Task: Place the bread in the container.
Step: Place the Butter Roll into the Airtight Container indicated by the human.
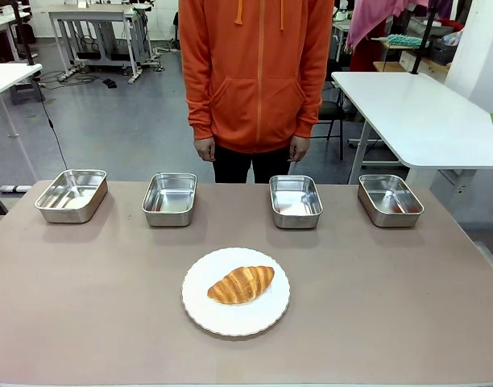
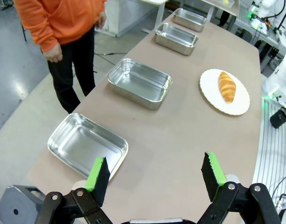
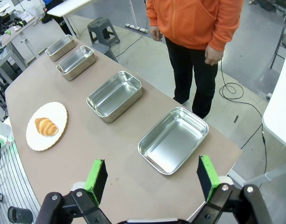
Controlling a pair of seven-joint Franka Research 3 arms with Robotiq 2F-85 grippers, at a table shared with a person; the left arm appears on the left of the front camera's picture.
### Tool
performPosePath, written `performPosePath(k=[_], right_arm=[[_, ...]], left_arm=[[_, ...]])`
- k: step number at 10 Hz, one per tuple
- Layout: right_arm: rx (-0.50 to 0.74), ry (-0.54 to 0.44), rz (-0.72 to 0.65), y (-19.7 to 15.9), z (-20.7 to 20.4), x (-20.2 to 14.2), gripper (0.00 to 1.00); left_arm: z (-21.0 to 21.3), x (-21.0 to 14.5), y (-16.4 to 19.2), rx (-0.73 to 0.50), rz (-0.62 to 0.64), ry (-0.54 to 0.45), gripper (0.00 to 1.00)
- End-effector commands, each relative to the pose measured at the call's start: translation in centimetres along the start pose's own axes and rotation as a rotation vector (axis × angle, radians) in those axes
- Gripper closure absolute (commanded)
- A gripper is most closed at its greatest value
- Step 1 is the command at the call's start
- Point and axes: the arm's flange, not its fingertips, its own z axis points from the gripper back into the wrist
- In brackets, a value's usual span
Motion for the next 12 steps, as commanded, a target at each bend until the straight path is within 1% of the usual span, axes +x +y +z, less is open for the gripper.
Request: performPosePath(k=[1, 12], right_arm=[[0.004, -0.02, 0.003, -0.08, -0.07, 0.25, 0.0], [0.004, -0.02, 0.003, -0.08, -0.07, 0.25, 0.0]], left_arm=[[0.04, 0.09, -0.06, -0.001, -0.005, -0.003, 0.0], [0.04, 0.09, -0.06, -0.001, -0.005, -0.003, 0.0]])
